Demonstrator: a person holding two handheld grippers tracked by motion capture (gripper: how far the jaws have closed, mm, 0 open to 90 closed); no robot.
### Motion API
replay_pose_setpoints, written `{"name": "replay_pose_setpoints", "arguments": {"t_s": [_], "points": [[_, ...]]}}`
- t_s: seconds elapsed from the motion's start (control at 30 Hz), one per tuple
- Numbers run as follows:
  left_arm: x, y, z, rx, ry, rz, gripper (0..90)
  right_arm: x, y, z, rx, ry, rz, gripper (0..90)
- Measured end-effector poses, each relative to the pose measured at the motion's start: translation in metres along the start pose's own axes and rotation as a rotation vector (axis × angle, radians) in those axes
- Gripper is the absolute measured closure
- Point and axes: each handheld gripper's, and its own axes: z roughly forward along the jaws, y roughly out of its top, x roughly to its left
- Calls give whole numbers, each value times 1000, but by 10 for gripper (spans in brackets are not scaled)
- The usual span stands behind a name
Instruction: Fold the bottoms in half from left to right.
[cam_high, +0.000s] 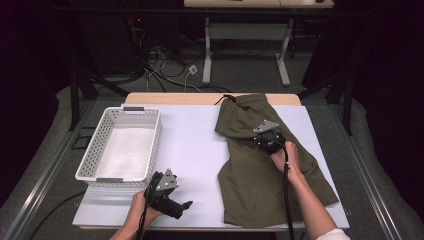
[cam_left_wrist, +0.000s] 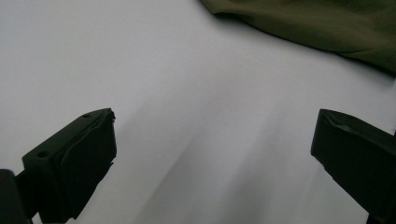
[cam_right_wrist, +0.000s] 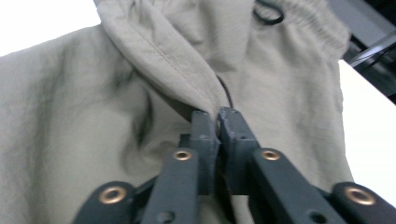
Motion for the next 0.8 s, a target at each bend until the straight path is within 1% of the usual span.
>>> {"name": "replay_pose_setpoints", "arguments": {"t_s": [0.07, 0.13, 0.27, 0.37, 0.43, 0.47, 0.5, 0.57, 0.63, 0.67, 0.7, 0.8], "points": [[0, 0, 0, -1, 1, 2, 0, -3, 0, -3, -22, -20, 13, 886], [1, 0, 0, -2, 3, 1, 0, -8, -1, -6, -31, -31, 37, 891], [1, 0, -1, -4, 3, 0, 0, -19, -5, -9, -28, -67, 75, 895], [1, 0, 0, -2, 1, 1, 0, -25, -12, -5, 9, -73, 96, 894], [0, 0, -1, -3, 0, 1, 0, -25, -17, 1, 36, -51, 103, 893], [1, 0, -1, -3, 1, 1, 0, -24, -18, 4, 56, -28, 90, 888], [1, 0, -1, -3, -1, 1, 0, -22, -19, 6, 73, -23, 78, 880], [1, 0, -1, -4, 0, 1, 0, -19, -18, 7, 78, -2, 62, 820], [0, 0, 0, -3, -1, 0, 0, -16, -15, 5, 67, 4, 45, 729], [0, 0, 0, -3, -1, 0, 0, -16, -15, 5, 67, 4, 45, 729], [0, 0, 0, -2, -3, 1, 0, -13, -11, 2, 50, 17, 34, 616], [0, 0, 0, -3, -3, 0, 0, -8, -5, 0, 30, 34, 18, 503]]}}
